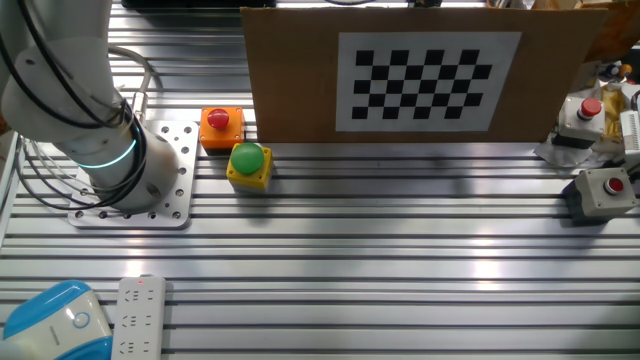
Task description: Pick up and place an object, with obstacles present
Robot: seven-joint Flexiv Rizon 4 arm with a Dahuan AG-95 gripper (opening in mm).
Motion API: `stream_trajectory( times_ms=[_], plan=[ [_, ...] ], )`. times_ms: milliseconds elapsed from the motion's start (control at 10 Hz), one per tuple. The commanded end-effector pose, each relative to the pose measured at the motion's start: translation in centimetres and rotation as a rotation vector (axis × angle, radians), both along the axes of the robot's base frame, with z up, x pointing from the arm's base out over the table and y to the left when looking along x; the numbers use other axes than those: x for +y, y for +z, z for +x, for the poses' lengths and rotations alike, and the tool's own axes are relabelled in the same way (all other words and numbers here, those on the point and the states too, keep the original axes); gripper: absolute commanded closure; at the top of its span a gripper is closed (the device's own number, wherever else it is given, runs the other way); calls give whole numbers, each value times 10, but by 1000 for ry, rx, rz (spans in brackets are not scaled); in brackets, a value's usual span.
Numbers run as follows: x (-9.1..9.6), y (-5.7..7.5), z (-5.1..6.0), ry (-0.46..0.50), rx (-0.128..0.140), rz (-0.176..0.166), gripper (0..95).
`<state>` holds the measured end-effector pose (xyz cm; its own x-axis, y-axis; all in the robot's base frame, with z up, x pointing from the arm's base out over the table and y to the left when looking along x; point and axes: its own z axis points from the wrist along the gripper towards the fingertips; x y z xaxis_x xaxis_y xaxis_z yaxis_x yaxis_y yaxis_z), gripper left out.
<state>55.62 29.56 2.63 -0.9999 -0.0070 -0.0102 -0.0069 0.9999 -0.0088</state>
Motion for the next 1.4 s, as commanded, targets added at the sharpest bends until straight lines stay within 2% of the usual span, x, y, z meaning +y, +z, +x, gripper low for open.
stream_trajectory(
  times_ms=[100,400,500,600,700,800,900,1400],
  plan=[
    [0,0,0,4,1,1,760],
    [0,0,0,15,0,1,760],
    [0,0,0,20,0,3,570],
    [0,0,0,25,1,4,570],
    [0,0,0,27,3,10,380],
    [0,0,0,40,8,12,380],
    [0,0,0,46,10,13,190],
    [-1,2,1,27,20,11,190]
  ],
)
